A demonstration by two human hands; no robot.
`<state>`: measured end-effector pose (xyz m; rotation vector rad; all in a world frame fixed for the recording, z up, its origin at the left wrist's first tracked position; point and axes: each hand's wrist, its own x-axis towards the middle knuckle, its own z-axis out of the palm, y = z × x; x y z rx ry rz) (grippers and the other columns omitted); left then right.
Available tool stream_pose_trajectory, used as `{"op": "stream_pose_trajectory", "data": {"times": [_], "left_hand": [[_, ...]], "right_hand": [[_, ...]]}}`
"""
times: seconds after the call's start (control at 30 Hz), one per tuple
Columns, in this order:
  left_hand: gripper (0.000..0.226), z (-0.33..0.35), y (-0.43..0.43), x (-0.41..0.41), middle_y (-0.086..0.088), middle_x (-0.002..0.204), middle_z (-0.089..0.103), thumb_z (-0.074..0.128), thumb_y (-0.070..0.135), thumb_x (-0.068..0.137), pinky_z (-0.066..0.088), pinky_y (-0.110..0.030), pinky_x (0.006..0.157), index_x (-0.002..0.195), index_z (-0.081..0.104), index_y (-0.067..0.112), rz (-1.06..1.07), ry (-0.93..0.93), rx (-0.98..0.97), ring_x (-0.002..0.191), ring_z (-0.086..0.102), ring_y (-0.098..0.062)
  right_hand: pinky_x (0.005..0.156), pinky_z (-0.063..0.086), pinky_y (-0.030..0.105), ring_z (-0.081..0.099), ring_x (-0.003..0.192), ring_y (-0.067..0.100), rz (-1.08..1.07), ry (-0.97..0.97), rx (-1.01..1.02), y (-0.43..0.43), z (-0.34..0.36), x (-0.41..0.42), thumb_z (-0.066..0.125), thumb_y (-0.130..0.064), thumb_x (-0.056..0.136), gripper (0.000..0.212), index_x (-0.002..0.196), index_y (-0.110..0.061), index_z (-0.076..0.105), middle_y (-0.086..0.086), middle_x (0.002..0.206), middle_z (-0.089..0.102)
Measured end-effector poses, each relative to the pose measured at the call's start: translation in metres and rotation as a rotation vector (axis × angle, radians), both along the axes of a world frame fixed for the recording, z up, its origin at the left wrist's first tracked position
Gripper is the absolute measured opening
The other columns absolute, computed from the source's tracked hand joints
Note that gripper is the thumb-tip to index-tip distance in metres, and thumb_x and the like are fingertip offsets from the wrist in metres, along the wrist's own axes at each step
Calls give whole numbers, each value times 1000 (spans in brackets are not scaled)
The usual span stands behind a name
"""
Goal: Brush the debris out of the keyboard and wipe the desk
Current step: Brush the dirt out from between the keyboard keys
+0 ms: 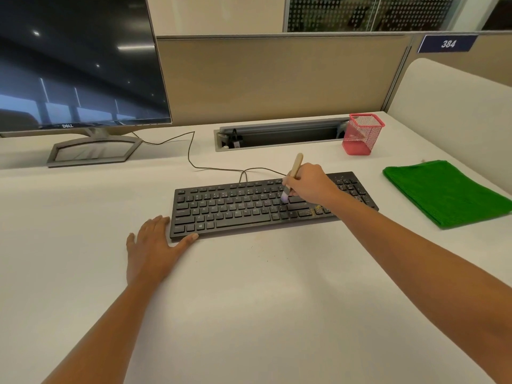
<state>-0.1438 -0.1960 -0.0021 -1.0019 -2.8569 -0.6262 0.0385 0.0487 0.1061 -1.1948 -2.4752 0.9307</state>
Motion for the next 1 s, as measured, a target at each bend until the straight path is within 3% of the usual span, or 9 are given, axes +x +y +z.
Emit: {"op": "stream_pose_trajectory", "data": {"times": [0.13, 0.23, 0.37, 0.47, 0.5, 0.63, 0.8, 0.93, 1.0], "left_hand": [[92, 0, 0, 0, -3, 146, 41, 37, 82, 73, 13, -47, 115, 136, 45, 15, -3, -2, 8, 139, 29, -19], [92, 0, 0, -1, -3, 145, 41, 34, 78, 69, 14, -47, 114, 135, 46, 15, -2, 4, 3, 138, 30, -20], [91, -2, -1, -2, -3, 145, 42, 36, 78, 70, 14, -48, 114, 135, 46, 16, -8, -3, 6, 138, 30, -20], [90, -2, 0, -2, -3, 146, 40, 40, 81, 74, 13, -47, 115, 136, 45, 16, -6, -4, 2, 139, 29, -19], [87, -1, 0, -1, -3, 147, 40, 43, 79, 76, 13, -47, 115, 136, 44, 16, -5, -3, 4, 139, 28, -19], [87, -1, 0, 0, -3, 146, 40, 41, 78, 76, 12, -47, 115, 136, 44, 16, -5, -4, 9, 139, 29, -19], [88, -1, 0, -1, -2, 147, 39, 39, 78, 75, 12, -47, 116, 137, 44, 16, -9, -7, 2, 139, 28, -18], [93, -3, 0, -2, -3, 145, 41, 33, 81, 70, 14, -48, 114, 136, 45, 16, -6, 3, -6, 138, 30, -19], [91, -2, 0, -2, -3, 145, 41, 36, 82, 74, 14, -48, 115, 136, 45, 16, -7, 2, -5, 138, 30, -20]], "right_hand": [[81, 56, 37, 68, 88, 30, 60, -167, -24, -6, -1, 3, 52, -18, 94, 29, 107, 7, 62, 19, 100, 67], [69, 54, 25, 65, 67, 22, 77, -208, -68, -7, 3, 4, 49, -15, 95, 26, 106, 5, 61, 14, 87, 64], [79, 57, 32, 69, 83, 26, 33, -25, -59, -3, 1, 0, 51, -17, 95, 26, 105, 3, 64, 15, 97, 67], [60, 52, 11, 64, 70, 10, 84, 73, -99, -9, -1, -1, 52, -22, 95, 26, 107, -4, 66, 9, 93, 66], [59, 51, 10, 63, 70, 8, 119, 71, -93, -12, -4, -1, 52, -24, 95, 26, 107, -6, 67, 7, 92, 66], [83, 56, 38, 68, 90, 28, 139, -14, -36, -10, -9, 1, 51, -25, 95, 30, 105, -2, 68, 17, 99, 69], [55, 41, 19, 56, 68, 17, 48, -77, 74, -1, -4, 2, 50, -19, 95, 28, 105, 4, 63, 14, 88, 64], [57, 44, 20, 57, 71, 17, 62, 19, 47, -7, -6, 0, 50, -24, 96, 31, 104, 0, 68, 15, 91, 67], [67, 52, 27, 64, 78, 21, 81, -4, 34, -12, -8, -1, 50, -25, 95, 32, 104, 1, 67, 16, 94, 68]]}}
